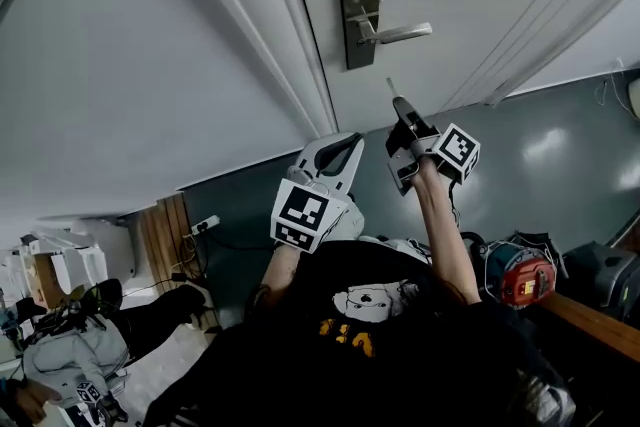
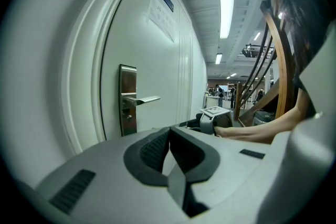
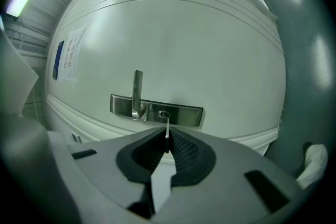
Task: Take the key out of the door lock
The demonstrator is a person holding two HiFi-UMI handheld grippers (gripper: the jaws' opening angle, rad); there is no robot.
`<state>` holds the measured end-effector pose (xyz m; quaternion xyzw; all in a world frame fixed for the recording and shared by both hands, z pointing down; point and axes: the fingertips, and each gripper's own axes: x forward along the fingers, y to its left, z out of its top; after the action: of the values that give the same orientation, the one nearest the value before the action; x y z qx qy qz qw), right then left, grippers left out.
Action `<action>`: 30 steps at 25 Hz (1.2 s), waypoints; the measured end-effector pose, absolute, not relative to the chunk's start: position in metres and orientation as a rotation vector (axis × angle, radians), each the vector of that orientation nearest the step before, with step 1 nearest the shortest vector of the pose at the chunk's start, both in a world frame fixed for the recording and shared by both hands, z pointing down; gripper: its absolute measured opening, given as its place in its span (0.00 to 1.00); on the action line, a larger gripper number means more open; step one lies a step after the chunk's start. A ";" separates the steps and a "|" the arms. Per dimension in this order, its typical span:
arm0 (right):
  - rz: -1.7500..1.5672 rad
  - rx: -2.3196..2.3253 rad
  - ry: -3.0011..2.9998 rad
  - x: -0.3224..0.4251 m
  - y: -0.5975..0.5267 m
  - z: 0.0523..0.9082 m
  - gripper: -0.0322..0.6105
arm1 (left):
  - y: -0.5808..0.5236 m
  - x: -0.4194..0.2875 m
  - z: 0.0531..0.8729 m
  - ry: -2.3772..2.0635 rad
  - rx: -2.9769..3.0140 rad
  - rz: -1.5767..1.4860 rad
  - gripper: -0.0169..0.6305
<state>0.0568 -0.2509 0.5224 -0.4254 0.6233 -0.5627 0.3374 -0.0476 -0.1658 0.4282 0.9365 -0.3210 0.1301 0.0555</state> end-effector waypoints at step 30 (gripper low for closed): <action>-1.434 -1.017 1.935 0.071 -0.060 0.488 0.08 | -0.022 -0.039 0.447 -1.174 2.740 0.392 0.04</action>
<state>0.0711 -0.0599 0.4883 -0.3755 0.7146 -0.5295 0.2609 -0.0390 -0.0218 0.4466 0.9093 -0.3895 0.1300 0.0675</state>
